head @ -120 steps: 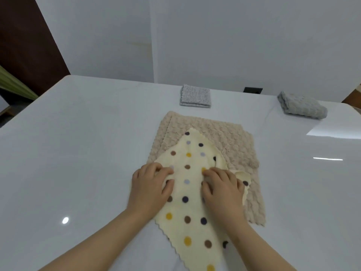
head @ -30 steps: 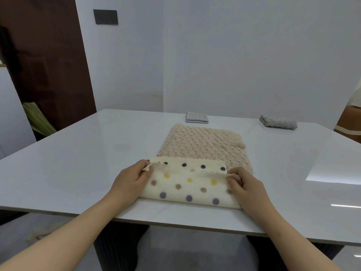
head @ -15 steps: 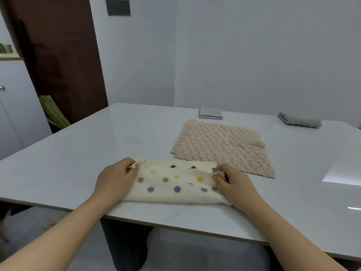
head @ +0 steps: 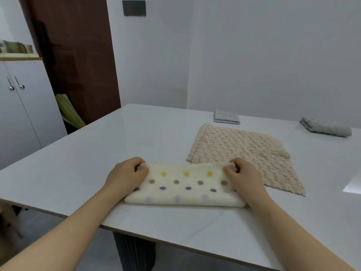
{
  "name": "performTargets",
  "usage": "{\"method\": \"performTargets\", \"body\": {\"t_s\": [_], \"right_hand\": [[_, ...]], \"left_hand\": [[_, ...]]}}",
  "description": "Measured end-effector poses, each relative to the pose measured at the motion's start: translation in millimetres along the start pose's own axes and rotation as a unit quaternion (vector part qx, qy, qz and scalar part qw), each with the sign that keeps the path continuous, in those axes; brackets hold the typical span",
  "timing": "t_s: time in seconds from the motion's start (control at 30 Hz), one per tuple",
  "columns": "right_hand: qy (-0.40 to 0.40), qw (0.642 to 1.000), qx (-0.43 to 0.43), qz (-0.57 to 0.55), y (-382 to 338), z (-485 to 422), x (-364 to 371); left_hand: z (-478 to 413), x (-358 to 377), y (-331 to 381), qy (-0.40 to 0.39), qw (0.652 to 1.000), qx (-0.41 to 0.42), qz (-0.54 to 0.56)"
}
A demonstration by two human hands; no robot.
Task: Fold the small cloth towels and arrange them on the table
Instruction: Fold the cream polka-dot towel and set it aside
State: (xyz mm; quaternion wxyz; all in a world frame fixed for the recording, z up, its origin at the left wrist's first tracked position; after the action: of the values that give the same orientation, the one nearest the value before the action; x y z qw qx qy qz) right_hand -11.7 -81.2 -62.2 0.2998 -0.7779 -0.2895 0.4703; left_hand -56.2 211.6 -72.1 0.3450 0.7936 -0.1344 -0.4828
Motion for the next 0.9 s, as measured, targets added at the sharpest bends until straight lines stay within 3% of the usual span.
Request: {"method": "performTargets", "body": {"t_s": [0.13, 0.3, 0.5, 0.67, 0.77, 0.9], "right_hand": [[0.005, 0.996, -0.015, 0.090, 3.9, 0.2, 9.2], [-0.020, 0.986, -0.012, 0.163, 13.1, -2.3, 14.4], [-0.045, 0.985, -0.017, 0.163, 12.1, -2.7, 17.0], [-0.045, 0.999, -0.014, 0.009, 8.9, 1.5, 14.1], [-0.035, 0.999, -0.011, -0.028, 7.6, 1.5, 9.8], [-0.018, 0.995, 0.008, -0.093, 5.1, 4.4, 5.3]], "left_hand": [[-5.5, 8.0, 1.0, 0.012, 0.995, 0.050, -0.088], [-7.0, 13.7, -2.0, -0.002, 0.993, 0.049, -0.112], [-8.2, 18.8, 1.3, -0.026, 0.991, 0.059, -0.114], [-8.4, 6.0, -5.8, 0.018, 0.999, 0.011, 0.050], [-7.3, -1.2, -4.4, 0.040, 0.993, -0.004, 0.112], [-5.4, -2.2, -17.9, 0.027, 0.974, -0.093, 0.206]]}}
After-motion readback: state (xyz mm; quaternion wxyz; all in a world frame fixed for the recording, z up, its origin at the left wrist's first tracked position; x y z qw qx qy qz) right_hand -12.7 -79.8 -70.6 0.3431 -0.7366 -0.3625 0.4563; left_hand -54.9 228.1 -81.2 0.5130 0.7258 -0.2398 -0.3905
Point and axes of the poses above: each hand's wrist, its own z-axis away from the middle knuckle, its own x-axis out of the palm, y = z × x, the point moved 9 cm from there along -z, towards the middle knuckle, and after that the axes turned 12 degrees about y, right-handed, at the moved point
